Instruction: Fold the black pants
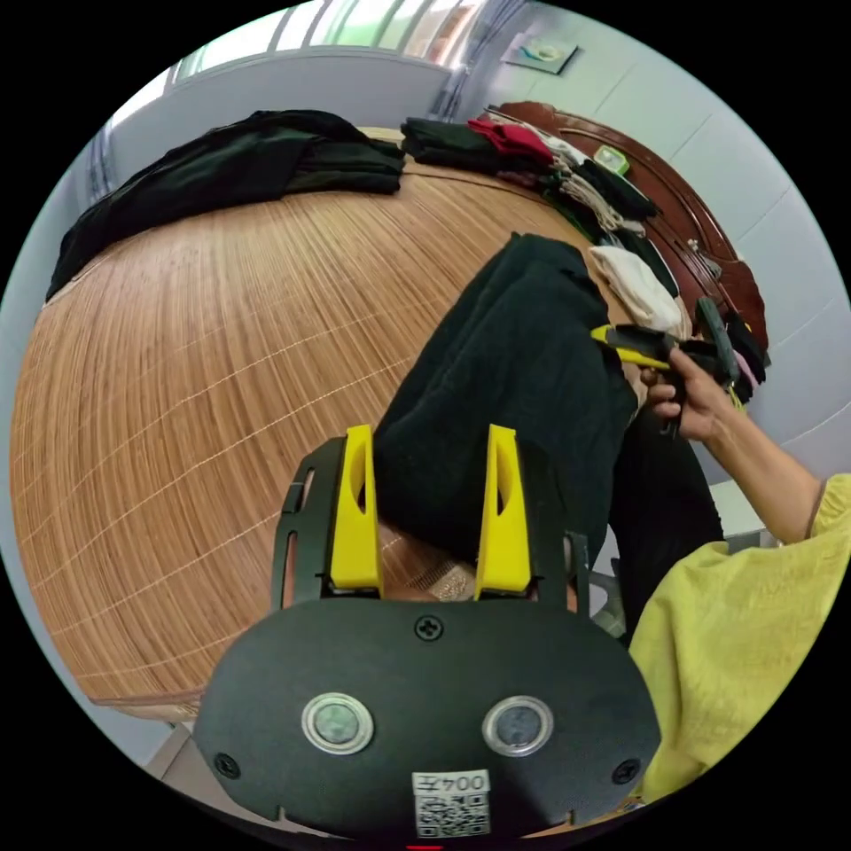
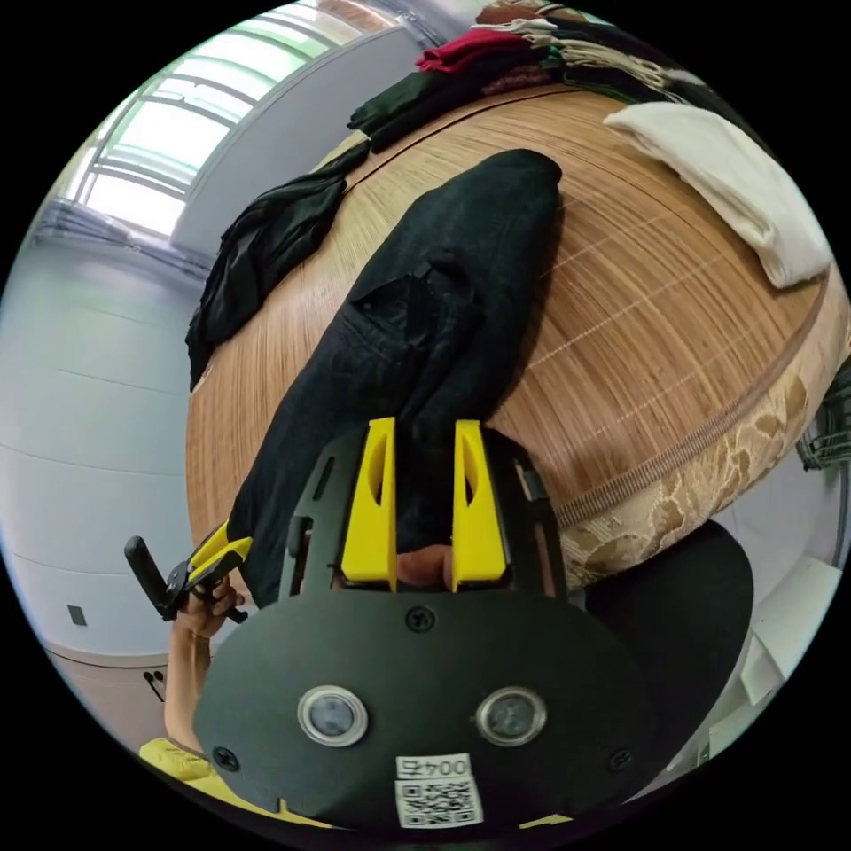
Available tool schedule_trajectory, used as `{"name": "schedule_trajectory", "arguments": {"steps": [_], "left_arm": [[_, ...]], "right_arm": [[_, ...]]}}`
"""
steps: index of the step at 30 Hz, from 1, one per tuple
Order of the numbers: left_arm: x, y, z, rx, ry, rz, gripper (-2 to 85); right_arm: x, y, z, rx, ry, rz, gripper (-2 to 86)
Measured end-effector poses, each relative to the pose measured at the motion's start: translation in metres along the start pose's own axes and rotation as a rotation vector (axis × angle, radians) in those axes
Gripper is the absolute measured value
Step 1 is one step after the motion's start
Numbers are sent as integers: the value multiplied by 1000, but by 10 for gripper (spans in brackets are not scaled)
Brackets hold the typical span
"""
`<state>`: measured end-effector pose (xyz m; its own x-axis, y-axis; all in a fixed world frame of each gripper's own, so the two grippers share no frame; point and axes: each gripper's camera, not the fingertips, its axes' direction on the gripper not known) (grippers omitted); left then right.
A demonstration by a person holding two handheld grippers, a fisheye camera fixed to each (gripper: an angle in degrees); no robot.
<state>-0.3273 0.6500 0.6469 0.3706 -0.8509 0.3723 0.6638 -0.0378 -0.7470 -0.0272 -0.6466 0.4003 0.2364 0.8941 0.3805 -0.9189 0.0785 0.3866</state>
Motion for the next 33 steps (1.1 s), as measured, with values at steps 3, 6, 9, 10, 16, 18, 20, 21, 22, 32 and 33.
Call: {"name": "schedule_trajectory", "arguments": {"steps": [3, 6, 9, 10, 16, 18, 20, 21, 22, 32, 33], "left_arm": [[1, 2, 2, 0, 51, -16, 165], [19, 4, 10, -19, 140, -26, 165], [73, 1, 27, -23, 194, 41, 172], [99, 0, 33, -28, 181, 92, 176], [136, 39, 14, 139, 149, 163, 180], [124, 51, 10, 157, 167, 148, 176], [112, 60, 8, 155, 174, 141, 175], [108, 63, 7, 150, 160, 151, 174], [106, 65, 7, 150, 152, 158, 172], [179, 66, 18, 189, 7, 299, 173], [190, 71, 17, 213, -28, 313, 174]], "right_arm": [[-18, -32, 7, -26, 32, -49, 90], [-40, -81, 17, -38, 68, -132, 90], [-65, -134, 25, -106, 169, -282, 73], [-71, -146, 18, -96, 206, -319, 61], [-49, -104, -53, -102, -253, -493, 114], [-27, -64, -57, -139, -403, -517, 129], [-5, -20, -57, -124, -447, -493, 136], [9, 8, -57, -99, -455, -465, 136], [20, 33, -56, -71, -467, -449, 135], [-17, 89, -51, -66, -182, -522, 113], [-24, 86, -49, -70, -156, -547, 109]]}}
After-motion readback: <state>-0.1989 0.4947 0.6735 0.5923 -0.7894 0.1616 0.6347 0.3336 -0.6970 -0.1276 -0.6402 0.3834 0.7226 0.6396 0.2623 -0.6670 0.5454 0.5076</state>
